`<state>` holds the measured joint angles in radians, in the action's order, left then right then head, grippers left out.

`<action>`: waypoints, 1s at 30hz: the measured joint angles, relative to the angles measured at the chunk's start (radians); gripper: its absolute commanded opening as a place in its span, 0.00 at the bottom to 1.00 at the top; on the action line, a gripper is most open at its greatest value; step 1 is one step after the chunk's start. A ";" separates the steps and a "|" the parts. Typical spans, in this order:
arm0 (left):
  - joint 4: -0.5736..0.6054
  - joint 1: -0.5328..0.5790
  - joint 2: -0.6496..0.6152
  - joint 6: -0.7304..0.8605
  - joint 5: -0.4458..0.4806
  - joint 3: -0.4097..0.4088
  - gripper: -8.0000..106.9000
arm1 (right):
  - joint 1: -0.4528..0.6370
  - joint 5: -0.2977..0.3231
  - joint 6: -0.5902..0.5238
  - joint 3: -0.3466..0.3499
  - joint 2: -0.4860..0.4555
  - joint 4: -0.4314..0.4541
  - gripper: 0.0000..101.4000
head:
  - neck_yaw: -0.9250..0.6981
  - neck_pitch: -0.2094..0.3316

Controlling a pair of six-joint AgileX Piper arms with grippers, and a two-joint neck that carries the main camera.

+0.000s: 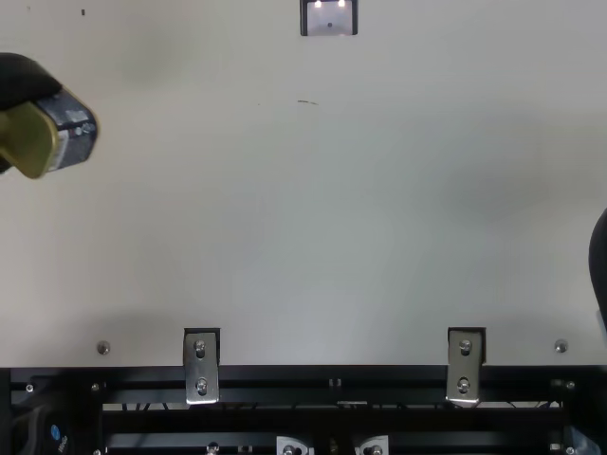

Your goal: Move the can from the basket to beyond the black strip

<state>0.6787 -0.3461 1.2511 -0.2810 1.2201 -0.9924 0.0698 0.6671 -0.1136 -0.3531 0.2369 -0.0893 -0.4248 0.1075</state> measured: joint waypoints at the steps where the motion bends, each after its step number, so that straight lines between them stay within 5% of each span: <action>1: 0.005 0.002 0.001 -0.003 -0.002 0.006 0.16 | 0.000 0.000 0.000 0.000 0.000 0.000 1.00 | 0.000 0.000; 14: 0.152 -0.008 0.028 -0.026 0.000 0.113 0.16 | 0.000 0.000 0.000 0.000 0.000 0.000 1.00 | 0.000 0.000; 30: 0.159 -0.032 0.032 -0.041 -0.002 0.117 0.16 | 0.000 0.000 0.000 0.000 0.000 0.000 1.00 | 0.000 0.000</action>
<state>0.8374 -0.3783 1.2835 -0.3217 1.2178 -0.8757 0.0698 0.6671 -0.1136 -0.3531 0.2369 -0.0893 -0.4248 0.1075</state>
